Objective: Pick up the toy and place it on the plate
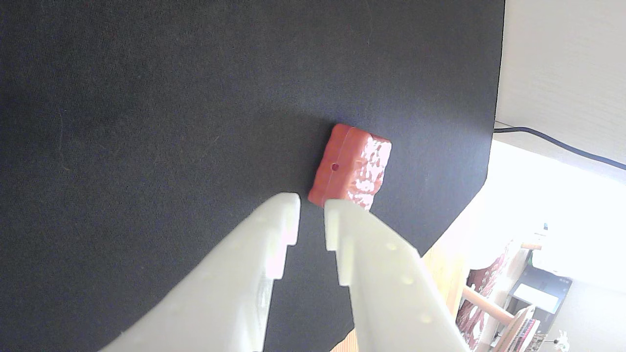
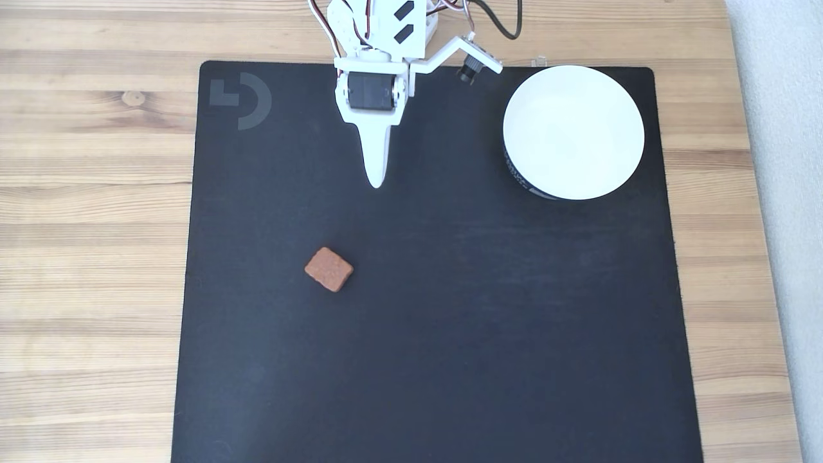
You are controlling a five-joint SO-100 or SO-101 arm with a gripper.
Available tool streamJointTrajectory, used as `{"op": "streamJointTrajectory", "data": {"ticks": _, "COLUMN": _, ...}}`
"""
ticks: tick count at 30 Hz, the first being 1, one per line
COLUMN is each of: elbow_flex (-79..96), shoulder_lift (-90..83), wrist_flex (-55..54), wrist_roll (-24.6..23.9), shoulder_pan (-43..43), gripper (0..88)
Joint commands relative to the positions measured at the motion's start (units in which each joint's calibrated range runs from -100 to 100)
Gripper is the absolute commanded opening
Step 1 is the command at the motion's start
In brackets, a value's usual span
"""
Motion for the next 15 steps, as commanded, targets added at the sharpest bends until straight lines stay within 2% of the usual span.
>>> {"op": "streamJointTrajectory", "data": {"ticks": 1, "elbow_flex": 0.7, "shoulder_lift": -0.5, "wrist_flex": -0.2, "wrist_roll": 0.3, "shoulder_pan": -0.1, "gripper": 2.7}}
{"op": "streamJointTrajectory", "data": {"ticks": 15, "elbow_flex": 0.7, "shoulder_lift": -0.5, "wrist_flex": -0.1, "wrist_roll": 0.1, "shoulder_pan": -0.2, "gripper": 2.7}}
